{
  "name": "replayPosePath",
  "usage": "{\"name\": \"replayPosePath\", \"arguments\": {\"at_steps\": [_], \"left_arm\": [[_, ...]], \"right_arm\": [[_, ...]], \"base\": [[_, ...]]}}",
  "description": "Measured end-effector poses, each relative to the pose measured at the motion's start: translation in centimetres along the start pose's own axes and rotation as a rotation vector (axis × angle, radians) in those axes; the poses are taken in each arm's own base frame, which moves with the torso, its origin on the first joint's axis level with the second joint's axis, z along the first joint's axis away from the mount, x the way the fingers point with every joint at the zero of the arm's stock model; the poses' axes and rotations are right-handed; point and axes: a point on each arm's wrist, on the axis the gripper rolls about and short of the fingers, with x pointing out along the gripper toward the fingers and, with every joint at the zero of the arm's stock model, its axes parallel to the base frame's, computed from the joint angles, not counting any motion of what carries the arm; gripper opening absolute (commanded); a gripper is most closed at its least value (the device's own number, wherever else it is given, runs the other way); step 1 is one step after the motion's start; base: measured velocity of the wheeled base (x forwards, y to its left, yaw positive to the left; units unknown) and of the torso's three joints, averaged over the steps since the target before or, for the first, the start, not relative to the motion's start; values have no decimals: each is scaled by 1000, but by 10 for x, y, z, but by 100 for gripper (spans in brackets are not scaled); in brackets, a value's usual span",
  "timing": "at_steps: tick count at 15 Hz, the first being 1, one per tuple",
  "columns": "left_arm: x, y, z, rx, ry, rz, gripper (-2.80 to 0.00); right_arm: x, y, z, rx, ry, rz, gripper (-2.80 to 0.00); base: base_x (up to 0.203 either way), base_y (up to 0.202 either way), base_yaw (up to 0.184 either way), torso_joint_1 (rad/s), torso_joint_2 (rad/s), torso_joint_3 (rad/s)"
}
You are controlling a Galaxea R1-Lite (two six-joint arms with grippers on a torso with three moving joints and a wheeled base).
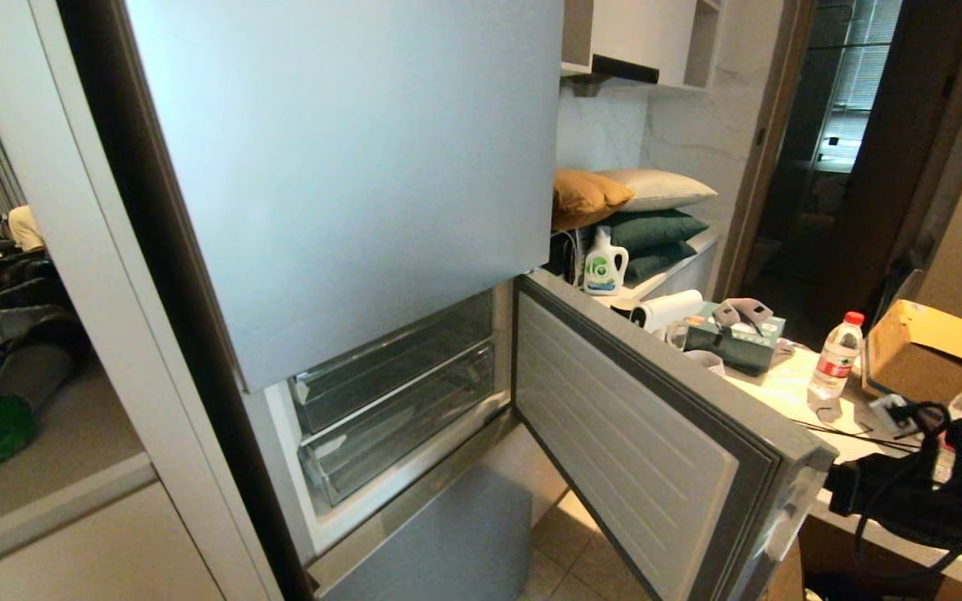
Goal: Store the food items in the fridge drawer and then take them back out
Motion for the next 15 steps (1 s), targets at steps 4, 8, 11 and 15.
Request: {"name": "replayPosePath", "arguments": {"at_steps": [4, 8, 11, 15], "left_arm": [[0, 0, 0, 0, 0, -1, -280], [0, 0, 0, 0, 0, 0, -280], [0, 0, 0, 0, 0, 0, -280], [0, 0, 0, 0, 0, 0, -280]], "right_arm": [[42, 35, -25, -47, 67, 69, -280], [79, 86, -39, -83, 132, 135, -280], [101, 137, -34, -118, 87, 148, -280], [121, 203, -29, -195, 4, 254, -280]], "base": [[0, 0, 0, 0, 0, 0], [0, 0, 0, 0, 0, 0], [0, 0, 0, 0, 0, 0], [0, 0, 0, 0, 0, 0]]}}
